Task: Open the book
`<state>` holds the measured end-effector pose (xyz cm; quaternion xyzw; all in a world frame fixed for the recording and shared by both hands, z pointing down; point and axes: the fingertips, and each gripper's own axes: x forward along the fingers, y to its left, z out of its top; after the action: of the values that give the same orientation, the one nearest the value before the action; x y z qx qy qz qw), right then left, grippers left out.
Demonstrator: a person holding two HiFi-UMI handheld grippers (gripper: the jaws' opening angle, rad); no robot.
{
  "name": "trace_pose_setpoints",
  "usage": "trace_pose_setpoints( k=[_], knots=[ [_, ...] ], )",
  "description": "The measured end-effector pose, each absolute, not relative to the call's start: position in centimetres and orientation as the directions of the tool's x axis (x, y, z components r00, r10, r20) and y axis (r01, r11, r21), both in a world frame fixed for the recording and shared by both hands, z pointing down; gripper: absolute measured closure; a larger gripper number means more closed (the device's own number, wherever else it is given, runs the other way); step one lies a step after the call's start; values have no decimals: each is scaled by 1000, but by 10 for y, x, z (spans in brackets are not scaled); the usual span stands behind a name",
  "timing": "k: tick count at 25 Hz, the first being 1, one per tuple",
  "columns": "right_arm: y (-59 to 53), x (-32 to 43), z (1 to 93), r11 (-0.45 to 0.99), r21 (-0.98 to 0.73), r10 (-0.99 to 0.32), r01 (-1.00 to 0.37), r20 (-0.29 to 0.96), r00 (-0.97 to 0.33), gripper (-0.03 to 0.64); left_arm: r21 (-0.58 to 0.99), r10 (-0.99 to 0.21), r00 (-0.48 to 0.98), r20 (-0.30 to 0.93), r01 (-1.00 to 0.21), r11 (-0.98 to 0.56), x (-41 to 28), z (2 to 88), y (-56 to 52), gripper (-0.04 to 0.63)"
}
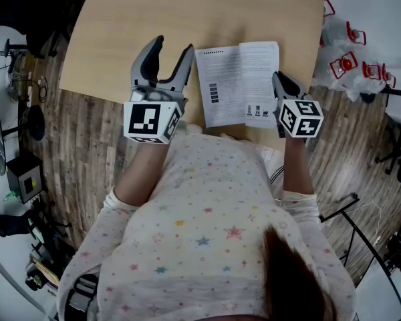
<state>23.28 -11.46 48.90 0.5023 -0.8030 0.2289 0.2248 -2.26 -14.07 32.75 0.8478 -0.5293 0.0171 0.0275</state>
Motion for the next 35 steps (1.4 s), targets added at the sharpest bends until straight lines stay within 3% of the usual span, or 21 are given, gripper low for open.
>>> trace_pose_setpoints(
  k=[35],
  knots=[
    [-122,311,511,305,-37,-704,-952,663,-252,606,19,-866,488,105,-872,-489,13,339,-155,359]
  ],
)
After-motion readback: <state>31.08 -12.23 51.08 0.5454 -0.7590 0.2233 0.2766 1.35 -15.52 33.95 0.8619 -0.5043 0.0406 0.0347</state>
